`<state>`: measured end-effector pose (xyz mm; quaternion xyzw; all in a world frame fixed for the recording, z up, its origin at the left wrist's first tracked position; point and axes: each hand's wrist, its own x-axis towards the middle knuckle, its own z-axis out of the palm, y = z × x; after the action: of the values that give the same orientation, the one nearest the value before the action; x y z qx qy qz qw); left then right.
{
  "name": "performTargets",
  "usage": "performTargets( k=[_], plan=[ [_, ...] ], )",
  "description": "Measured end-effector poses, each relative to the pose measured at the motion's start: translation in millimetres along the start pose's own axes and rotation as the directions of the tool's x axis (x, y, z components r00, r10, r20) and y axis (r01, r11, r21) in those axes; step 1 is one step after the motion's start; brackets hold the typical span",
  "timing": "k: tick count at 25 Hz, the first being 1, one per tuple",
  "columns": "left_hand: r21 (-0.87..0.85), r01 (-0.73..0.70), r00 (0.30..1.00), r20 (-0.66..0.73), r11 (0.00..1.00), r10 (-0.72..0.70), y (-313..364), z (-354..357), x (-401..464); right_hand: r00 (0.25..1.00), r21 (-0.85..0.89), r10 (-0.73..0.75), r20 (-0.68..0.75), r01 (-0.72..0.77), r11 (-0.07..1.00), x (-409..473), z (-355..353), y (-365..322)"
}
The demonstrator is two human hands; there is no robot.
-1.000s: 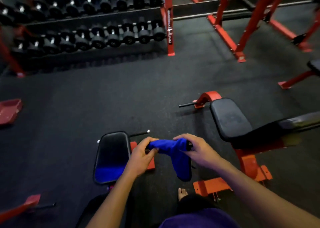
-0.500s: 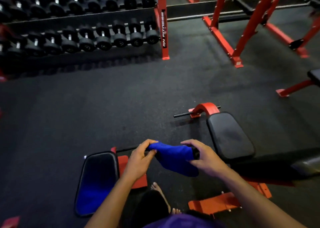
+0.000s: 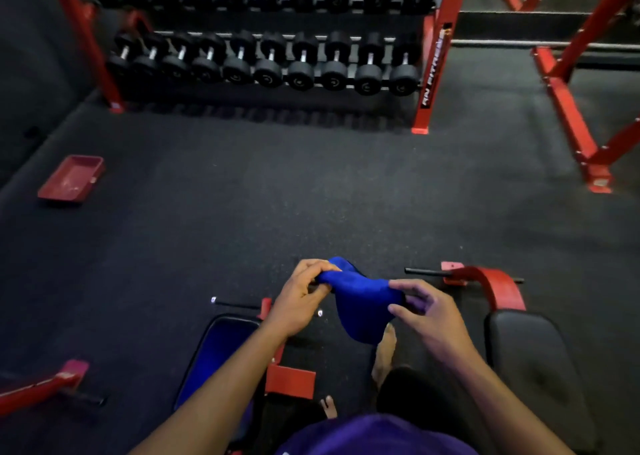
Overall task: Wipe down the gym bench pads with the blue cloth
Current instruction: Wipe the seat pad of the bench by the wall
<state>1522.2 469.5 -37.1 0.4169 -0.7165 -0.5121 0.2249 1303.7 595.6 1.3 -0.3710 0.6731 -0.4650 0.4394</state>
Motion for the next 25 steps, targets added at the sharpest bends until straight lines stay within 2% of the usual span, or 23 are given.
performTargets(
  k=[4, 8, 11, 12, 14, 16, 20, 22, 25],
  plan=[
    [-0.035, 0.030, 0.998, -0.059, 0.999, -0.032, 0, 12, 76, 0.993, 0.213, 0.116, 0.009, -0.115, 0.970, 100, -12, -6],
    [0.063, 0.041, 0.997, -0.068, 0.997, -0.037, 17, 16, 148, 0.963, 0.279, 0.266, 0.035, -0.265, 0.923, 193, -30, -6],
    [0.098, 0.123, 0.970, -0.223, 0.988, -0.099, 29, -6, 187, 0.882, 0.265, 0.398, 0.254, -0.459, 0.848, 260, -25, -19],
    [0.108, 0.143, 0.959, -0.261, 0.984, -0.110, 32, -12, 195, 0.866, 0.241, 0.401, 0.297, -0.475, 0.846, 274, -22, -29],
    [0.099, 0.223, 0.903, -0.396, 0.970, -0.167, 29, -37, 200, 0.843, 0.156, 0.335, 0.421, -0.431, 0.889, 310, 6, -51],
    [0.091, 0.281, 0.847, -0.491, 0.955, -0.202, 23, -60, 200, 0.839, 0.115, 0.266, 0.475, -0.359, 0.926, 337, 37, -71],
    [-0.151, 0.292, 0.647, -0.696, 0.944, -0.312, 2, -105, 194, 0.779, 0.004, 0.186, 0.599, -0.235, 0.972, 390, 107, -93],
    [-0.205, 0.299, 0.540, -0.769, 0.932, -0.342, -14, -123, 193, 0.725, -0.059, 0.158, 0.671, -0.161, 0.985, 412, 143, -102],
    [-0.241, 0.335, 0.434, -0.819, 0.911, -0.376, -35, -149, 196, 0.642, -0.126, 0.141, 0.754, -0.071, 0.990, 439, 191, -116]
  ],
)
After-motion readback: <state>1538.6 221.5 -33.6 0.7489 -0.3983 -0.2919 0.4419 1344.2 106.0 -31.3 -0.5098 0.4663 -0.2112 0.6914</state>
